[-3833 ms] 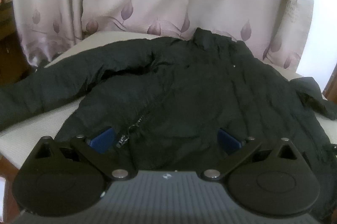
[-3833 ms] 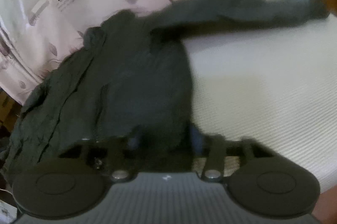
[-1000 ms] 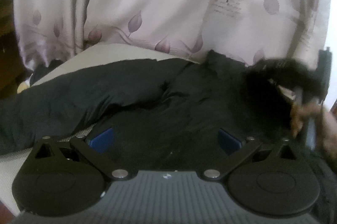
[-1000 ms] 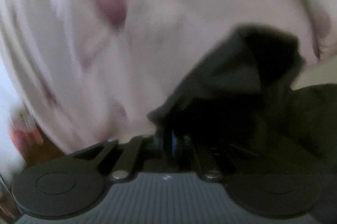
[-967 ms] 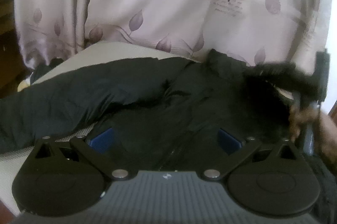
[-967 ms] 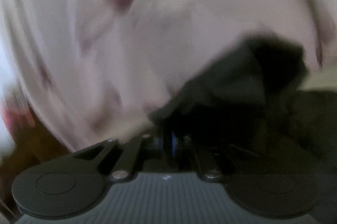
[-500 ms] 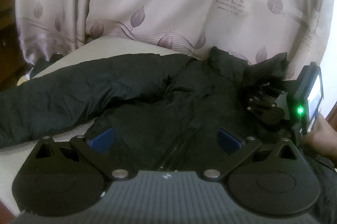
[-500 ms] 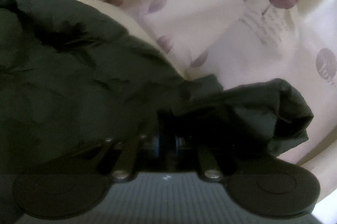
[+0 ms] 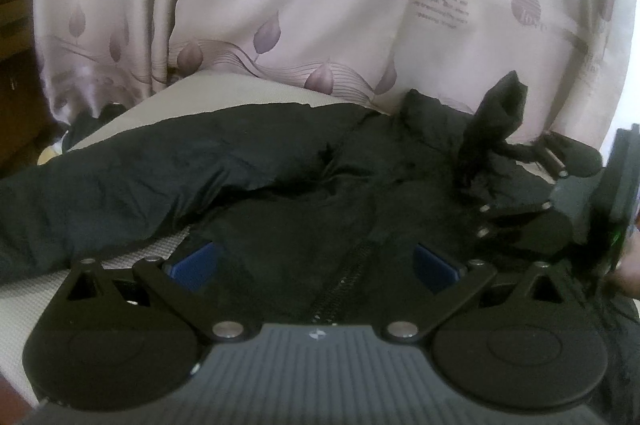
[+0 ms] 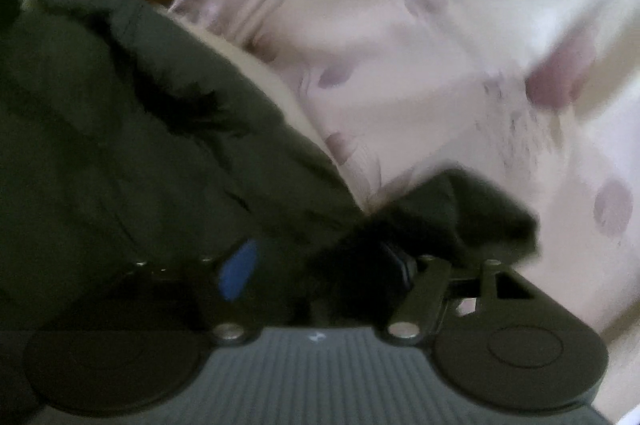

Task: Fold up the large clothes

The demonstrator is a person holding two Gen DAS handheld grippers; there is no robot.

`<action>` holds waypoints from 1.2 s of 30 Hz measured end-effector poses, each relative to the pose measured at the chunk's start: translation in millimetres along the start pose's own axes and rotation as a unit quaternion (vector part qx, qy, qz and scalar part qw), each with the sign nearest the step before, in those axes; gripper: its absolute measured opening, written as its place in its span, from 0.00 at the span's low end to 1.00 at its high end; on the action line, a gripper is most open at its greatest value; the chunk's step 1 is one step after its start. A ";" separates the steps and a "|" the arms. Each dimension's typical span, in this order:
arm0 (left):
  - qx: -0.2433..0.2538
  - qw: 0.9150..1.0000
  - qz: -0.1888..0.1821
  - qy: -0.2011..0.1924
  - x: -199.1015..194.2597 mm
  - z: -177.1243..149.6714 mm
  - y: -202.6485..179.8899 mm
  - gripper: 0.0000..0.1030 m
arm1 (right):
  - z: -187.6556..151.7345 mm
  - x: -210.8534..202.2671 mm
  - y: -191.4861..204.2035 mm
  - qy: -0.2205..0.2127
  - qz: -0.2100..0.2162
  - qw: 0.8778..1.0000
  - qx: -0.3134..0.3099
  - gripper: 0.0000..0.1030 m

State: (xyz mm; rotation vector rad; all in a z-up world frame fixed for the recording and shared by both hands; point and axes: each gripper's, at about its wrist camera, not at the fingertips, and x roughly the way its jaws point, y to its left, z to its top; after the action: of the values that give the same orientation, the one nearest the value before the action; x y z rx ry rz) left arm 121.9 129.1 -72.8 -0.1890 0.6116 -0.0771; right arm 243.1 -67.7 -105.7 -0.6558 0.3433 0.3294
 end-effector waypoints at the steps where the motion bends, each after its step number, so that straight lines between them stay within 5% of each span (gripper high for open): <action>1: -0.001 1.000 0.000 -0.001 -0.2 0.3 1.4 1.00 | -0.9 -3.6 -13.5 -0.001 0.008 0.999 0.047 0.66; 3: -0.004 1.000 0.000 0.000 1.1 0.6 3.8 1.00 | -9.1 -9.0 -49.1 -0.006 0.033 0.986 0.164 0.66; 6: -0.003 1.000 0.002 0.003 5.9 2.1 4.9 1.00 | -24.5 -6.7 -97.6 -0.003 0.030 0.951 0.308 0.63; 8: -0.004 1.000 0.002 0.006 7.7 2.5 4.6 1.00 | -32.1 1.8 -123.2 0.006 0.014 0.923 0.384 0.33; 9: -0.005 1.000 0.001 0.007 8.3 2.5 4.3 1.00 | -34.2 7.5 -132.6 0.010 0.007 0.911 0.412 0.29; 16: 0.002 1.000 0.003 0.016 9.5 1.1 0.8 1.00 | -22.5 80.1 -150.4 0.030 0.007 0.880 0.473 0.25; 21: 0.003 1.000 0.007 0.016 8.5 2.9 0.3 1.00 | -39.3 137.3 -130.2 0.099 0.114 0.823 0.547 0.25; 23: 0.004 1.000 0.007 0.014 8.2 3.0 0.4 1.00 | -41.2 143.7 -99.7 0.125 0.173 0.827 0.521 0.24; 25: 0.007 1.000 0.005 0.018 11.6 2.9 -1.9 1.00 | -25.4 132.1 -64.6 0.119 0.148 0.895 0.404 0.24; 26: 0.010 1.000 0.005 0.020 14.0 3.0 -4.6 1.00 | -19.3 128.2 -59.3 0.120 0.140 0.909 0.375 0.25; 30: 0.032 0.999 0.005 0.005 16.0 6.8 -20.0 1.00 | -24.8 85.6 -98.3 0.034 0.179 0.873 0.453 0.25; 34: 0.030 1.000 -0.005 0.000 20.0 11.1 -31.2 1.00 | -60.0 25.4 -151.5 0.032 0.031 0.886 0.461 0.25; 36: 0.021 1.000 -0.015 0.009 23.7 10.5 -34.5 1.00 | -99.6 9.1 -185.7 0.068 -0.052 0.873 0.481 0.25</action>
State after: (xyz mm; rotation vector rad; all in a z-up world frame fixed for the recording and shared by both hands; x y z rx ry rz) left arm 146.7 93.9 -70.8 -0.1562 0.6255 -0.1215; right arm 305.4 -268.1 -84.2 0.2923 0.5452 -0.0206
